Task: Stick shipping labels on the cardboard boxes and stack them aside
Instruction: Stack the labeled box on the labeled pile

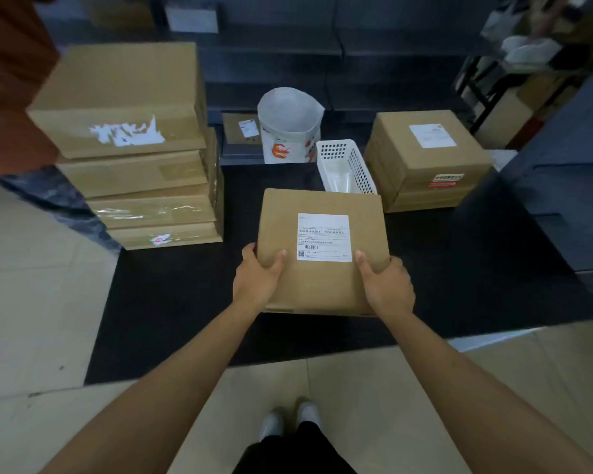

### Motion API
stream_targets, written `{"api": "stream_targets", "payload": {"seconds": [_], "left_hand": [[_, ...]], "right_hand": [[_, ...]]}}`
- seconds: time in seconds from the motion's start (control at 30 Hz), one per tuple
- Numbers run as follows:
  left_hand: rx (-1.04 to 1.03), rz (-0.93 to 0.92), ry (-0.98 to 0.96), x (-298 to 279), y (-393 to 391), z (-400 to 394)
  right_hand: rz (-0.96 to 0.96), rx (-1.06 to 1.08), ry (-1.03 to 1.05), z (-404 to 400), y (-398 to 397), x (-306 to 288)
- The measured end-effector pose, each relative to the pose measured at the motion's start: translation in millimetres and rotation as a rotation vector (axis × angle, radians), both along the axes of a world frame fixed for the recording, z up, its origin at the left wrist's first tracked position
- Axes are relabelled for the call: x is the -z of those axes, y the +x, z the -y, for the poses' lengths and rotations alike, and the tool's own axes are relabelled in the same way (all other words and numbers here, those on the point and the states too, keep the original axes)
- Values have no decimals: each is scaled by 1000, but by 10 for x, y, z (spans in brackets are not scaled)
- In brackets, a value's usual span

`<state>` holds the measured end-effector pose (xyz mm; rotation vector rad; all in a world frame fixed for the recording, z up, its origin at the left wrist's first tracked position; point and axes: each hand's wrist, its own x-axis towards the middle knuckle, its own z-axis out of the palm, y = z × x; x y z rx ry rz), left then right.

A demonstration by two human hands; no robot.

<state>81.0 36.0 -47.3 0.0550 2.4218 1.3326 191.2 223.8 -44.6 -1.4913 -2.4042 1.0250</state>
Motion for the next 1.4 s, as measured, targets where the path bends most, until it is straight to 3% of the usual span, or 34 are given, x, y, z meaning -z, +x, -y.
{"api": "stream_targets", "payload": {"seconds": [0.2,0.53,0.83,1.4], "left_hand": [[160,20,177,-211,125,-376],[163,10,304,-337,1027,-1489],[41,32,360,-269,2220,-2664],[-9,0,257,-271,2323,-3573]], "right_hand": [[-121,54,-110,-491,386,-254],[-368,302,-244,-1400,1471,-342],[-456,342,-214,-2400,2660,-477],[-487,342,-230,-3277,2762,-394]]}}
